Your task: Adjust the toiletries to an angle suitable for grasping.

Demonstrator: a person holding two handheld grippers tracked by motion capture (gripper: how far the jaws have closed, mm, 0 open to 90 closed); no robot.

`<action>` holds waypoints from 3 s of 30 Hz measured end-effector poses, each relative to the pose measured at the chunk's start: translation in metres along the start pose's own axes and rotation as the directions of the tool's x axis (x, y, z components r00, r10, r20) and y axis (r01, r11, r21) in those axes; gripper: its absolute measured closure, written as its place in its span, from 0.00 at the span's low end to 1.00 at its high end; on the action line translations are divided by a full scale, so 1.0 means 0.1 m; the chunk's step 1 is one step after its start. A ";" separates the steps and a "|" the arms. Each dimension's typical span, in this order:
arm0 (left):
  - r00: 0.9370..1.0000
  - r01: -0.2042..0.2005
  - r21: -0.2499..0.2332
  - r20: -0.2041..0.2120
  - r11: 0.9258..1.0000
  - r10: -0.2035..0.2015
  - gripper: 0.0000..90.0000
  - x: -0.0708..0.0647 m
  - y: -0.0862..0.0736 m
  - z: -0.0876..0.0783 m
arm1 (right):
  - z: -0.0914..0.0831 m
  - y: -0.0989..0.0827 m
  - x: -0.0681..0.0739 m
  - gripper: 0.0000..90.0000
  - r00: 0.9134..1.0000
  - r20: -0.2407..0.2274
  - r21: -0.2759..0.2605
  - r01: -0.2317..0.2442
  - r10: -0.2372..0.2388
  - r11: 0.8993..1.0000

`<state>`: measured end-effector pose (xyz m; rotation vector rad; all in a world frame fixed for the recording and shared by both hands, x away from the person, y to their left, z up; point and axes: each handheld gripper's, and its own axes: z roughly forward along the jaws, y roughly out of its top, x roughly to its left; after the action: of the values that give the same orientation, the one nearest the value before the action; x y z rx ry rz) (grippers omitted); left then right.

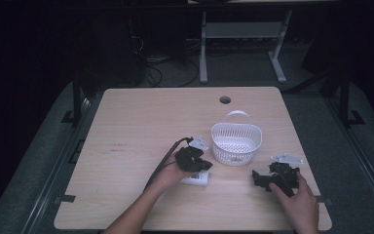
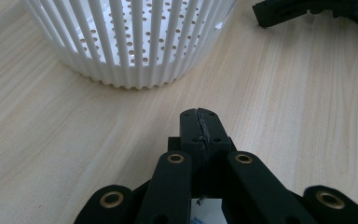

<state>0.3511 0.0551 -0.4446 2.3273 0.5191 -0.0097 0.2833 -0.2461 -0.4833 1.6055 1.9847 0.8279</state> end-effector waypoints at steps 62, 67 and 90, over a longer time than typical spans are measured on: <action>0.999 -0.024 0.089 0.041 0.996 0.020 1.00 -0.44 -0.57 -0.41 | 0.00 0.00 0.00 0.00 1.000 0.000 0.000 -0.001 0.001 1.000; 0.999 -0.024 0.086 0.037 0.996 0.021 1.00 -0.47 -0.63 -0.47 | 0.00 0.00 0.00 0.00 1.000 0.000 0.000 0.000 0.000 1.000; 0.968 0.144 -0.084 -0.195 0.986 -0.158 1.00 0.22 -1.06 -1.35 | 0.00 0.00 0.00 0.00 1.000 0.000 0.000 -0.001 0.001 1.000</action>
<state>0.3126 0.2224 -0.4206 2.2284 0.7848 0.1705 0.2833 -0.2460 -0.4833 1.6063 1.9846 0.8280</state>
